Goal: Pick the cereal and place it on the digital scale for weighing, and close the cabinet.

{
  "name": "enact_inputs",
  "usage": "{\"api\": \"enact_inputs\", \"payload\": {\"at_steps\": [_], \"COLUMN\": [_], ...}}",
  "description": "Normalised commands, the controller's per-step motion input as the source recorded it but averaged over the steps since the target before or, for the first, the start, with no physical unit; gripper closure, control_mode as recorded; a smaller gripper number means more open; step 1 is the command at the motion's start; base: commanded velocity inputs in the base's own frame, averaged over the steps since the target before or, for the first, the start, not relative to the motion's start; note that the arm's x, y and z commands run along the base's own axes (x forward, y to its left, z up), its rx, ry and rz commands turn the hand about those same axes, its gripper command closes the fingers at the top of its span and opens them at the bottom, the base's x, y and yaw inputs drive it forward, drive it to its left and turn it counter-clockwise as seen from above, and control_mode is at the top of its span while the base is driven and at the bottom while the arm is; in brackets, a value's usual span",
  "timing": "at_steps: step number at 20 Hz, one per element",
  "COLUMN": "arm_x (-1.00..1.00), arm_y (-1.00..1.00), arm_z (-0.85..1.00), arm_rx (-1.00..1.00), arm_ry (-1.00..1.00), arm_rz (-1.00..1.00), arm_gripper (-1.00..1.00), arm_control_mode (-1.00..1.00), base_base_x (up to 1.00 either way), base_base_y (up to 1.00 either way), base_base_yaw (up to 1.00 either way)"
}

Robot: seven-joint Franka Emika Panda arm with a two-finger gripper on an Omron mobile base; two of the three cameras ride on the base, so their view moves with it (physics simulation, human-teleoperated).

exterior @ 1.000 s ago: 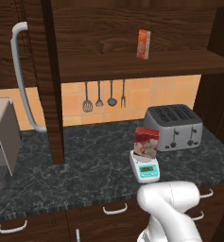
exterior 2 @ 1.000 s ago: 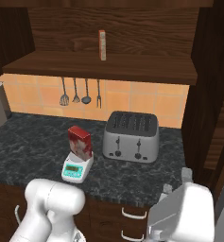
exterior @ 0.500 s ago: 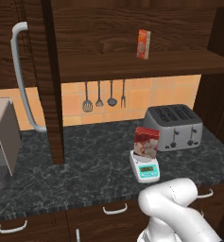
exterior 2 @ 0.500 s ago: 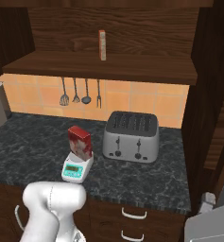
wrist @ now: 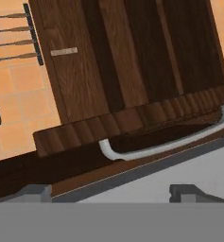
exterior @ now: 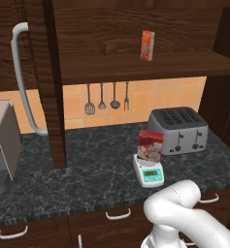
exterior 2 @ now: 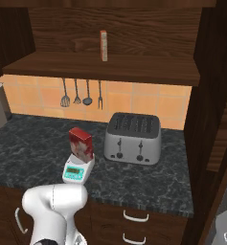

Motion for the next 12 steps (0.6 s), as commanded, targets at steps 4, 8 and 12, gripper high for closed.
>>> {"api": "enact_inputs", "payload": {"at_steps": [4,8,12], "arm_x": [0.81,0.92,0.54], "arm_y": [0.55,-0.04,-0.12], "arm_z": [-0.87,0.10,0.05], "arm_rx": [-0.06,0.03,0.04], "arm_ry": [-0.01,-0.01,0.00], "arm_rz": [0.05,0.09,0.15], "arm_gripper": [-1.00,-1.00,-1.00], "arm_control_mode": [-1.00,-1.00,-1.00], "base_base_x": [0.00,0.00,0.00], "base_base_y": [0.00,0.00,0.00], "base_base_yaw": [0.00,0.00,0.00]}}
